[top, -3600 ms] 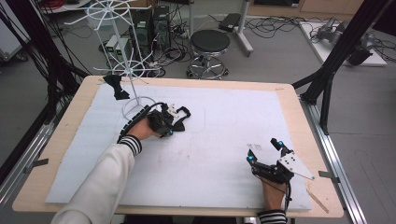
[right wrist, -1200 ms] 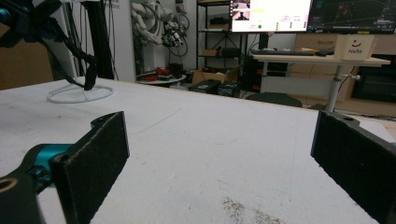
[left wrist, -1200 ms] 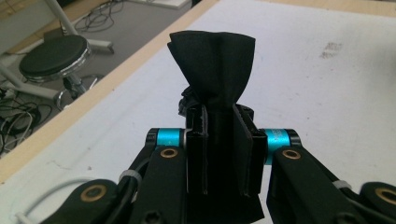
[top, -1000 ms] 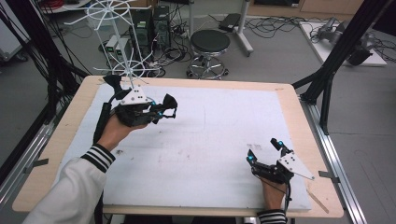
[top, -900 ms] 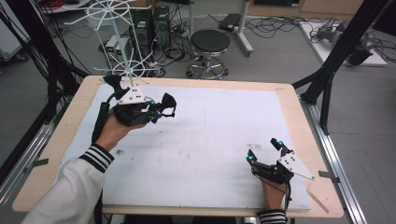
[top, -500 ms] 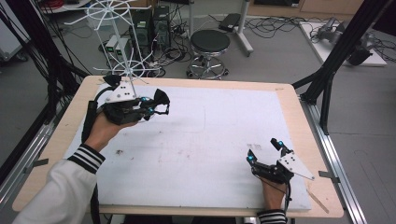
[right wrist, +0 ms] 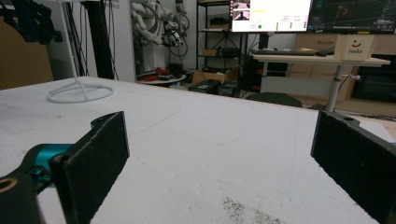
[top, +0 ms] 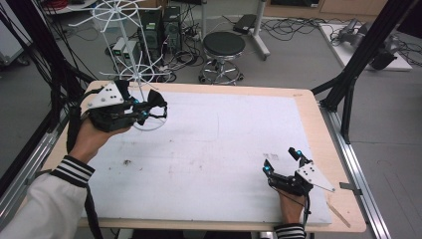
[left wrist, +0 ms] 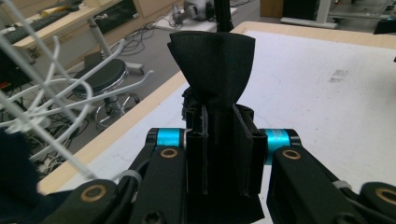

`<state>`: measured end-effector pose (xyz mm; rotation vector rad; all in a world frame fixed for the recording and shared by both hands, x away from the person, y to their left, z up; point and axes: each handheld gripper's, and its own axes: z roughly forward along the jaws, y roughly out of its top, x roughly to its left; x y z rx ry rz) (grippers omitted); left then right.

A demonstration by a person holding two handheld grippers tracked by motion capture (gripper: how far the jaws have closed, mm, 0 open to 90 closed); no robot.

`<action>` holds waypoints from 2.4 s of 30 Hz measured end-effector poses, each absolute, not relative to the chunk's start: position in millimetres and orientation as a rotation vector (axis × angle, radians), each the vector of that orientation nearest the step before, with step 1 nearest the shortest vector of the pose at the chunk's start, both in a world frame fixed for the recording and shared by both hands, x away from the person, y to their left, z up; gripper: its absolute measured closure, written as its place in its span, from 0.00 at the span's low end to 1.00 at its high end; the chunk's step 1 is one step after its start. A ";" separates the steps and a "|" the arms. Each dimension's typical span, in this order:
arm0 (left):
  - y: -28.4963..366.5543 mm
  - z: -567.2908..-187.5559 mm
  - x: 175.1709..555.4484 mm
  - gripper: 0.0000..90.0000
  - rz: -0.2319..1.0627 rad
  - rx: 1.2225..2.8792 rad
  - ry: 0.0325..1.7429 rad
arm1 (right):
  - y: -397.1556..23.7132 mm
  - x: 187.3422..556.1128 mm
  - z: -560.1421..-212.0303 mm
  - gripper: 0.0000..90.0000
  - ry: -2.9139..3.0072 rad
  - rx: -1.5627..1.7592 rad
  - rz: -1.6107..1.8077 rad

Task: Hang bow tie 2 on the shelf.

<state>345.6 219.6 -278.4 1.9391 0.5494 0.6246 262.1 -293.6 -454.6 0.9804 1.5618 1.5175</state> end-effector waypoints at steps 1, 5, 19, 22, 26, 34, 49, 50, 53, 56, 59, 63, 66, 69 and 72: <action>225.8 -276.9 344.1 0.85 0.629 1.933 0.558 | -293.5 262.1 -454.6 0.04 1.562 0.980 1.517; 233.5 -275.0 342.0 0.85 0.634 1.922 0.569 | -293.3 262.1 -454.6 0.04 1.563 0.983 1.518; 252.1 -270.3 338.5 0.85 0.648 1.894 0.587 | -293.2 262.1 -454.6 0.04 1.563 0.983 1.516; 255.8 -269.5 338.6 0.85 0.655 1.891 0.591 | -293.3 262.1 -454.6 0.04 1.561 0.981 1.516; 262.2 -267.9 340.2 0.85 0.663 1.875 0.608 | -293.6 262.4 -454.7 0.04 1.560 0.978 1.516; 270.1 -267.9 349.0 0.85 0.672 1.871 0.645 | -293.4 262.4 -454.6 0.04 1.560 0.978 1.516; 266.4 -263.5 365.2 0.85 0.678 1.897 0.675 | -293.7 262.3 -454.6 0.04 1.562 0.978 1.516; 266.1 -262.9 366.3 0.85 0.681 1.898 0.678 | -293.7 262.4 -454.7 0.04 1.560 0.978 1.516; 266.1 -260.6 369.6 0.85 0.688 1.907 0.685 | -293.6 262.4 -454.7 0.04 1.560 0.978 1.516; 265.6 -259.3 373.4 0.85 0.692 1.908 0.693 | -293.6 262.4 -454.6 0.04 1.560 0.977 1.516; 264.6 -258.9 377.3 0.85 0.693 1.914 0.701 | -293.6 262.3 -454.6 0.04 1.560 0.979 1.517; 263.1 -258.7 382.6 0.85 0.700 1.924 0.707 | -293.7 262.3 -454.7 0.04 1.560 0.978 1.516; 262.5 -258.7 385.5 0.85 0.703 1.929 0.713 | -293.7 262.3 -454.7 0.04 1.559 0.978 1.517; 262.6 -258.5 387.1 0.85 0.704 1.930 0.720 | -293.7 262.3 -454.7 0.04 1.559 0.978 1.517; 263.0 -258.2 389.9 0.85 0.707 1.932 0.729 | -293.7 262.3 -454.7 0.04 1.559 0.978 1.516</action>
